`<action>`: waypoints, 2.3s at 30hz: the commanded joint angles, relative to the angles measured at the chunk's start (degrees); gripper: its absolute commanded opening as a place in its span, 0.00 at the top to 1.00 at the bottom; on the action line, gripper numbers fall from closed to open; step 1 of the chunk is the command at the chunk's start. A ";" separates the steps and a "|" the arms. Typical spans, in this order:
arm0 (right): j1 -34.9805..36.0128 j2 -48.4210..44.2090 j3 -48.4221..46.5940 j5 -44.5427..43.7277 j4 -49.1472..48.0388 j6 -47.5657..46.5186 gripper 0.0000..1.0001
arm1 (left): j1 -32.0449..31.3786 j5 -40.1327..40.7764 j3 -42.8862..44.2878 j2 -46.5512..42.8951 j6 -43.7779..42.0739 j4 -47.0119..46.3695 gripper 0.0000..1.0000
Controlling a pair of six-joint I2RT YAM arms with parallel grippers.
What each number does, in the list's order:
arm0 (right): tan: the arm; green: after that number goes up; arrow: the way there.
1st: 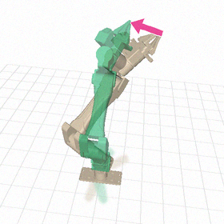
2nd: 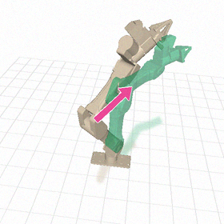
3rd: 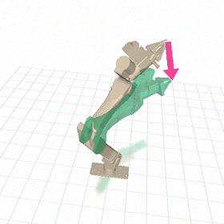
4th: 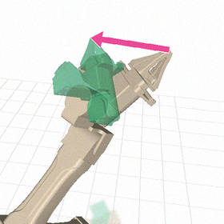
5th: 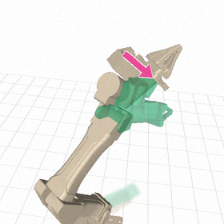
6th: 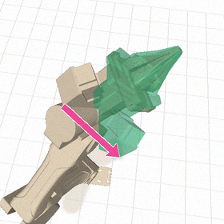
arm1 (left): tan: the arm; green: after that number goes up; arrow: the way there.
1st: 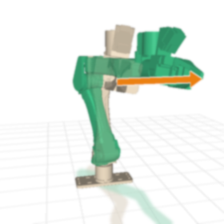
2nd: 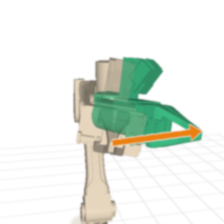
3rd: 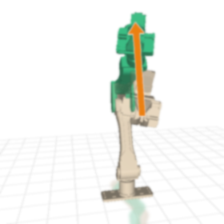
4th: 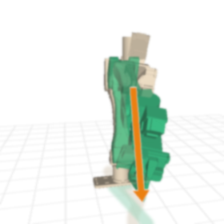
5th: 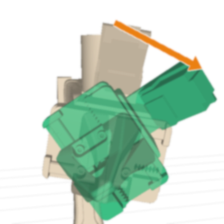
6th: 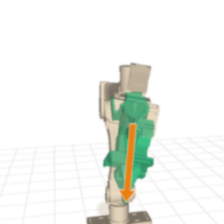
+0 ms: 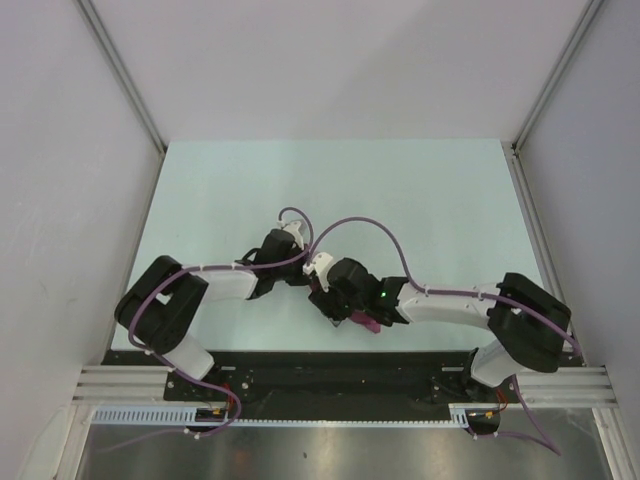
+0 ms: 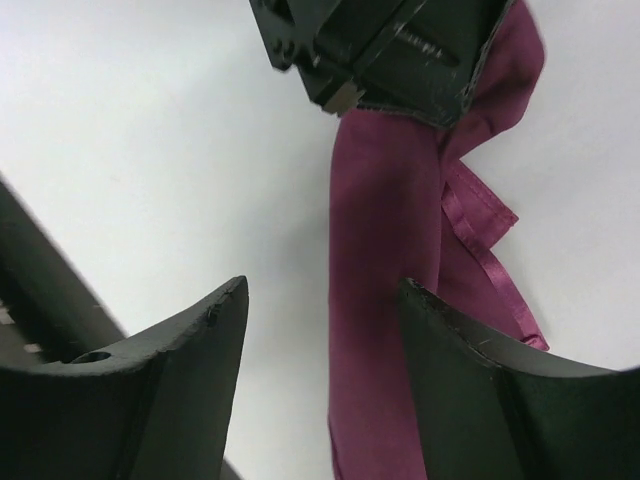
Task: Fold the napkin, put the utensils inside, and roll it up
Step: Roll the napkin with the utensil
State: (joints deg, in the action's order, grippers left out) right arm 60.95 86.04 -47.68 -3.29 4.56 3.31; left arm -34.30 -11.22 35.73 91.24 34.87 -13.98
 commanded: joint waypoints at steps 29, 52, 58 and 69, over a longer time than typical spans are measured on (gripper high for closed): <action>-0.13 4.22 -2.77 -8.48 0.81 -6.82 0.34 | 0.03 -1.96 3.56 2.63 -2.44 4.22 1.00; -0.74 4.49 -2.68 -10.16 -1.04 -10.43 0.32 | 0.11 -1.96 3.47 2.10 -2.53 4.84 1.00; -3.11 6.51 -2.42 -7.18 -2.18 -10.69 0.32 | 0.03 -1.87 3.47 1.92 -2.88 4.92 1.00; -4.61 9.58 -3.30 1.96 3.87 -7.80 0.41 | 0.03 -2.22 3.65 0.96 -2.44 4.66 1.00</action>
State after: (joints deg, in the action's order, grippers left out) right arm 56.45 94.24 -49.23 -5.45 4.95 -6.15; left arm -34.00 -11.75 38.28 92.79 33.45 -11.99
